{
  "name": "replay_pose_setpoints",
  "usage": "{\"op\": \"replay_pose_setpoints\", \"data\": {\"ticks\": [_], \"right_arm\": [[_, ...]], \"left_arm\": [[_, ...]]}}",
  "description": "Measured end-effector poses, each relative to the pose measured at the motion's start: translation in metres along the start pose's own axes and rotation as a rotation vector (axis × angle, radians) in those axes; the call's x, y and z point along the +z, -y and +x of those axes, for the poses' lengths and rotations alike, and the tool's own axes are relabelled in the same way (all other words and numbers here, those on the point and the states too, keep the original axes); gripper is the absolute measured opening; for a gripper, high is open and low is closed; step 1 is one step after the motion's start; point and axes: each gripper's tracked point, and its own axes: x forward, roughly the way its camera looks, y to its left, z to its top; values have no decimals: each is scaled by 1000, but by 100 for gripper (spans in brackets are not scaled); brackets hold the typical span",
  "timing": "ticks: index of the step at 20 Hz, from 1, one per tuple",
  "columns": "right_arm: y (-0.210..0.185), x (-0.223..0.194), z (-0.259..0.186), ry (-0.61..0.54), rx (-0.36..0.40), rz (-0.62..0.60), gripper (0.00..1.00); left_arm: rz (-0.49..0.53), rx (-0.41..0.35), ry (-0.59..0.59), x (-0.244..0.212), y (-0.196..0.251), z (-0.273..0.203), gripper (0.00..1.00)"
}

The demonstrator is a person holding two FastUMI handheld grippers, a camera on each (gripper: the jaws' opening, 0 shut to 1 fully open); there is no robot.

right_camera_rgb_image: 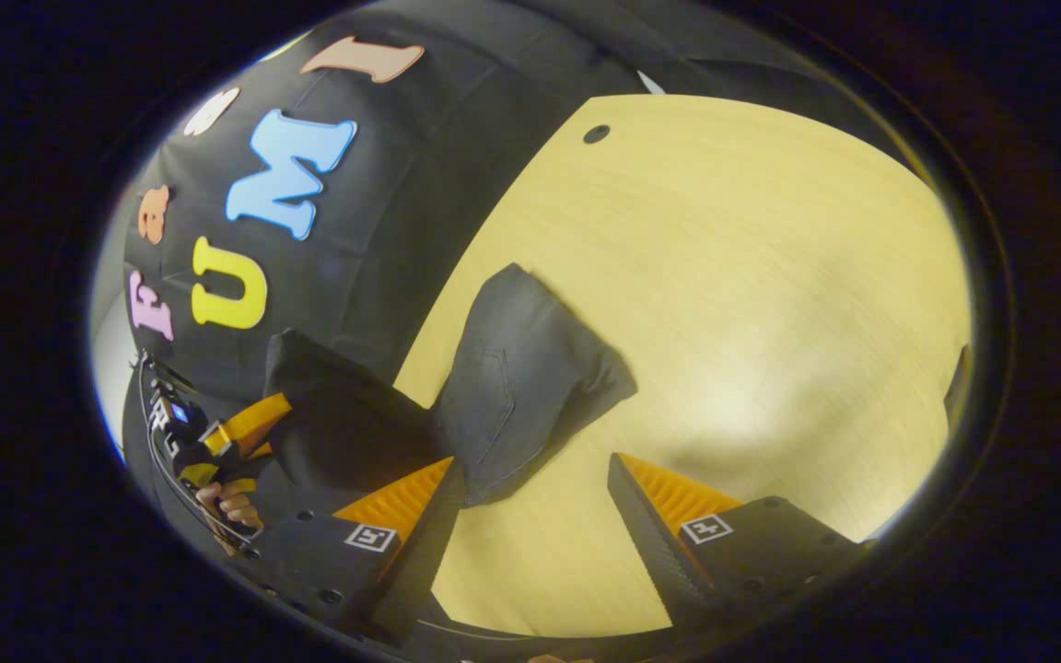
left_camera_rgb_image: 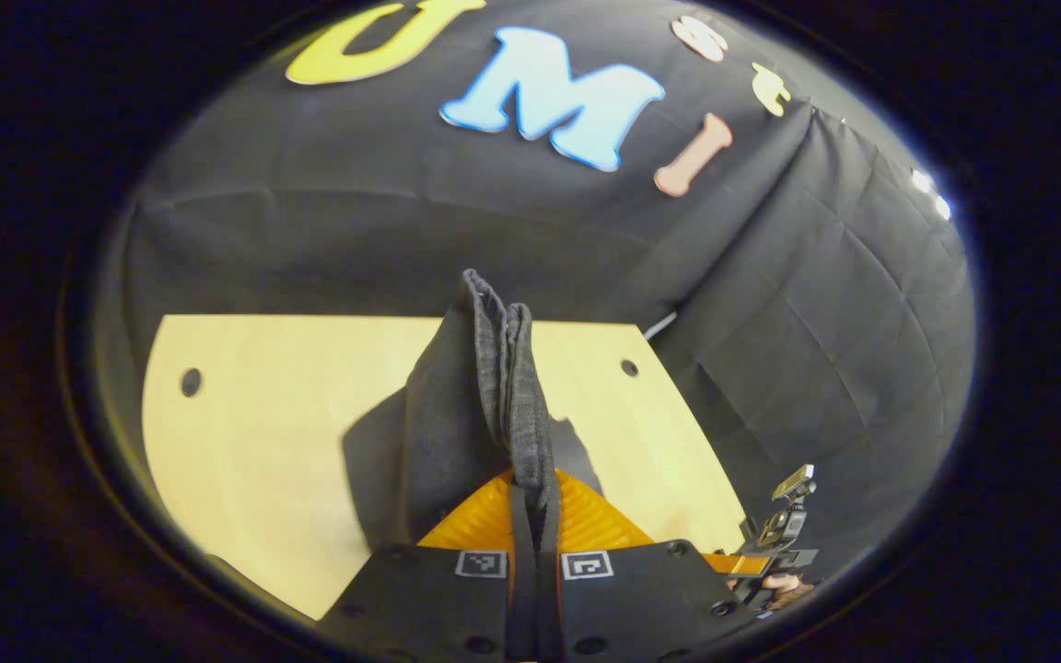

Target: Grasp the waist and the cuffs of the jeans and fold them to make the two legs overlap; first hold the waist and fold one-third of the jeans toward the cuffs, then hold the cuffs and fold the remaining one-third in the same direction to finish folding.

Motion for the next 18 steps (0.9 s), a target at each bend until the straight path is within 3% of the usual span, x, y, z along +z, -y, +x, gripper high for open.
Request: {"op": "replay_pose_setpoints", "data": {"ticks": [3,6,10,11,12,13,15,16,17,18], "right_arm": [[15,16,-15,59,11,61,95],[30,28,-27,91,-9,76,95],[35,39,-41,123,-2,96,95],[37,41,-44,128,-4,90,95],[39,43,-48,135,-7,83,95],[39,47,-52,140,-9,76,95],[43,59,-63,153,-13,65,95],[43,70,-74,177,-11,48,96],[42,84,-85,213,-7,14,95],[45,102,-96,256,-8,-40,95]], "left_arm": [[3,62,-141,-55,6,105,8],[-11,191,-296,-129,-5,178,8],[13,313,-270,-164,-29,229,9],[-22,310,-236,-163,-30,234,13],[-55,310,-213,-163,-30,235,28],[-71,309,-206,-163,-30,235,34],[-82,304,-194,-159,-24,230,38],[-92,289,-177,-157,-13,221,30],[-95,254,-139,-148,6,209,48],[-73,266,-62,-135,17,196,68]]}}
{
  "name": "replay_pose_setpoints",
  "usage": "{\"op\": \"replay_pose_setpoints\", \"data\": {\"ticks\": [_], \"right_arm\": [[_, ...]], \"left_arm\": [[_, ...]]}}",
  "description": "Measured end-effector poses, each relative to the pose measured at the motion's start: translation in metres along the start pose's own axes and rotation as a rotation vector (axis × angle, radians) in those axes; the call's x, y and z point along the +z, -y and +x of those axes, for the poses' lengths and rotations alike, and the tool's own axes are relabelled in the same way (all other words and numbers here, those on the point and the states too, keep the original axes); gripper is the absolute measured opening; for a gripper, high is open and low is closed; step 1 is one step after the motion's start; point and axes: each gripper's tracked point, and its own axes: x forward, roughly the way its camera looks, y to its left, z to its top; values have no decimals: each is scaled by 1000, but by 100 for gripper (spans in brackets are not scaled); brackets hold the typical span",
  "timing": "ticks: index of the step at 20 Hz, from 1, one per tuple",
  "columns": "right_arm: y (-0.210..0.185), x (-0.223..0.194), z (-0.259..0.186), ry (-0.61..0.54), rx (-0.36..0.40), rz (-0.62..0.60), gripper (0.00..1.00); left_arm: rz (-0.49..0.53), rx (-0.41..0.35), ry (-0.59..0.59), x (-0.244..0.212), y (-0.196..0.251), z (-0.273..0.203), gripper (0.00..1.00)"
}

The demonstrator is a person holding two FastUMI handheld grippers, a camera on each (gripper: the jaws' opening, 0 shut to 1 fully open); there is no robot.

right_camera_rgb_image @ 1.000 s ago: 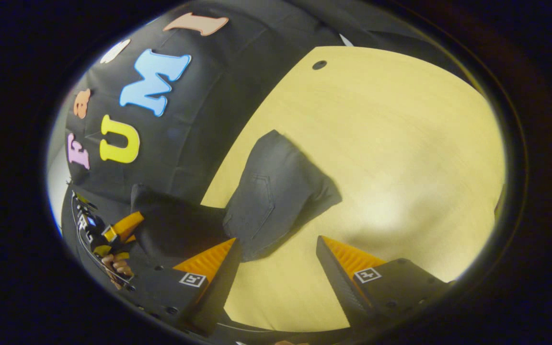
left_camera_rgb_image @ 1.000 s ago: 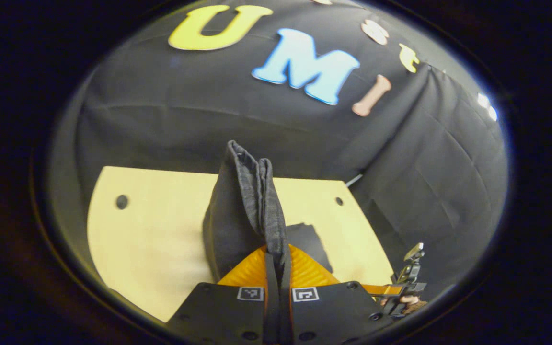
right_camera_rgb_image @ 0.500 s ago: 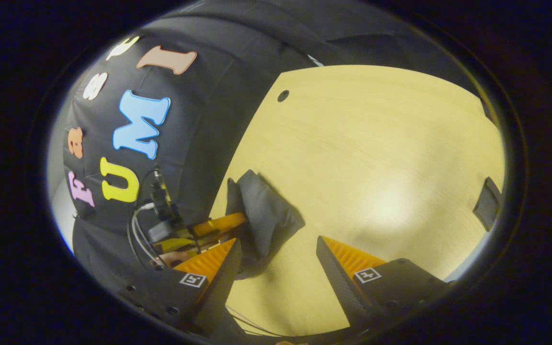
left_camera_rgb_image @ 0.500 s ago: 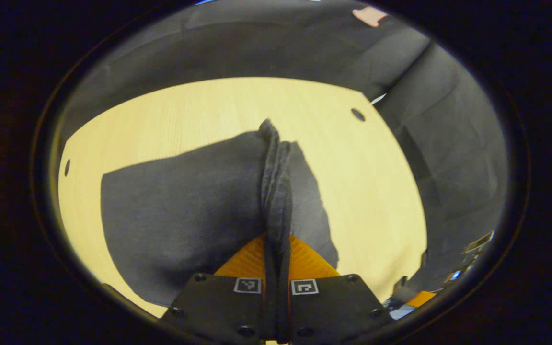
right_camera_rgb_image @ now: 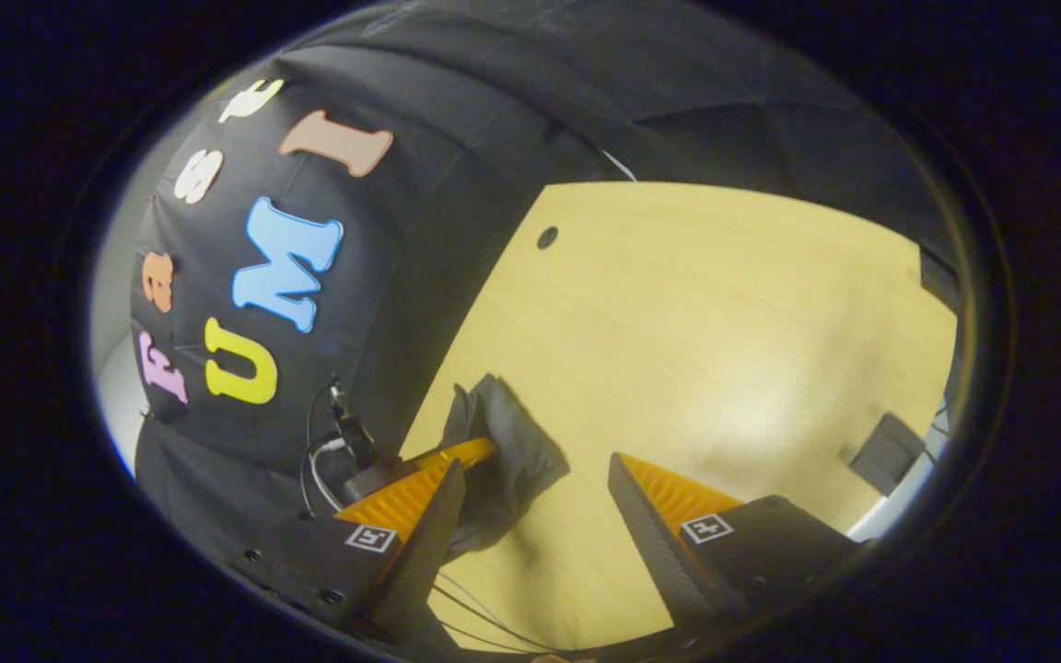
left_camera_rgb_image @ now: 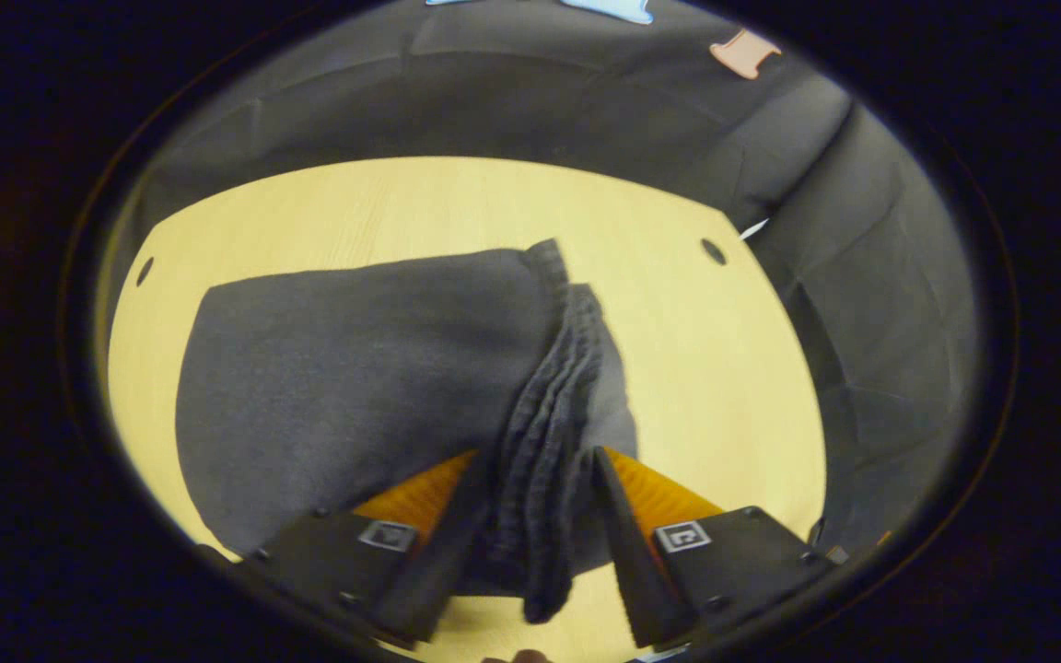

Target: Grasp the waist and the cuffs of the jeans and fold them to make the two legs overlap; first hold the waist and fold one-third of the jeans toward the cuffs, then hold the cuffs and fold the remaining one-third in the same direction to finish folding.

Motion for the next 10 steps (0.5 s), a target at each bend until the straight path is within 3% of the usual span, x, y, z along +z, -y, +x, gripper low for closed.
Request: {"op": "replay_pose_setpoints", "data": {"ticks": [1,4,7,8,10], "right_arm": [[7,20,-5,43,-4,-71,95],[29,85,-19,150,-11,-317,95],[44,156,-30,302,45,-550,95],[52,176,-33,349,61,-614,95],[69,218,-37,460,80,-730,95]], "left_arm": [[21,20,94,16,7,-20,88],[63,-7,452,63,64,-82,89],[-3,-61,707,57,137,-132,88],[-26,-21,760,50,151,-141,95],[-52,54,895,38,174,-159,98]]}}
